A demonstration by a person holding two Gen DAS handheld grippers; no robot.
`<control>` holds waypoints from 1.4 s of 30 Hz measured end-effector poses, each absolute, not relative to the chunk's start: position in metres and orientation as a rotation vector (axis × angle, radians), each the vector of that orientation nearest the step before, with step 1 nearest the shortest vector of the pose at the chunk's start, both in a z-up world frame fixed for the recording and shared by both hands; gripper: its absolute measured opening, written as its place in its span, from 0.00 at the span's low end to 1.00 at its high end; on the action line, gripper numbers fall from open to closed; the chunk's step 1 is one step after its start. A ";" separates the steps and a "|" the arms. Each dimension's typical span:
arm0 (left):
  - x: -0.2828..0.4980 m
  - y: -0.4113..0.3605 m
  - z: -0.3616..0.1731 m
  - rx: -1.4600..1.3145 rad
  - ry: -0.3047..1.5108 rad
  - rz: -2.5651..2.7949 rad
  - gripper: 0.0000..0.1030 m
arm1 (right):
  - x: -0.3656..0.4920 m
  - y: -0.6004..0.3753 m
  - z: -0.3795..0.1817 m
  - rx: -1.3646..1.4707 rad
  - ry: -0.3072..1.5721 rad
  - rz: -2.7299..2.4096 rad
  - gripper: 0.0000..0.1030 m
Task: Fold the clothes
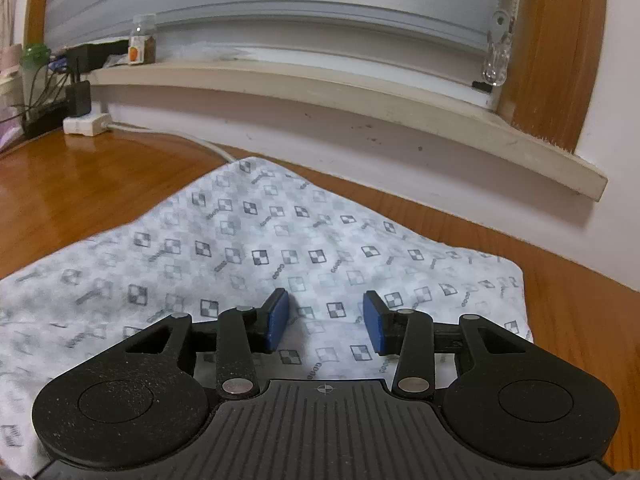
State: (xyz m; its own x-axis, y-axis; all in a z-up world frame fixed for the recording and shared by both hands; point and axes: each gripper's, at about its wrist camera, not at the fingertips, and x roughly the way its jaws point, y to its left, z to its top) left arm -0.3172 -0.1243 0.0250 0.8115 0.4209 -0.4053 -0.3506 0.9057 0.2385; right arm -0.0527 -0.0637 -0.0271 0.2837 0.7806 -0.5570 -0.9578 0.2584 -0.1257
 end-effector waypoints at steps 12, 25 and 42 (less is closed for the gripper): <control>-0.324 -0.126 0.020 0.161 0.525 0.394 0.00 | -0.056 -0.065 -0.028 -0.504 0.401 1.226 0.40; -0.280 -0.105 0.016 0.138 0.501 0.373 0.04 | -0.056 -0.067 -0.029 -0.499 0.393 1.235 0.41; -0.305 -0.086 0.044 0.030 0.462 0.317 0.30 | -0.065 -0.091 -0.021 -0.474 0.369 1.300 0.33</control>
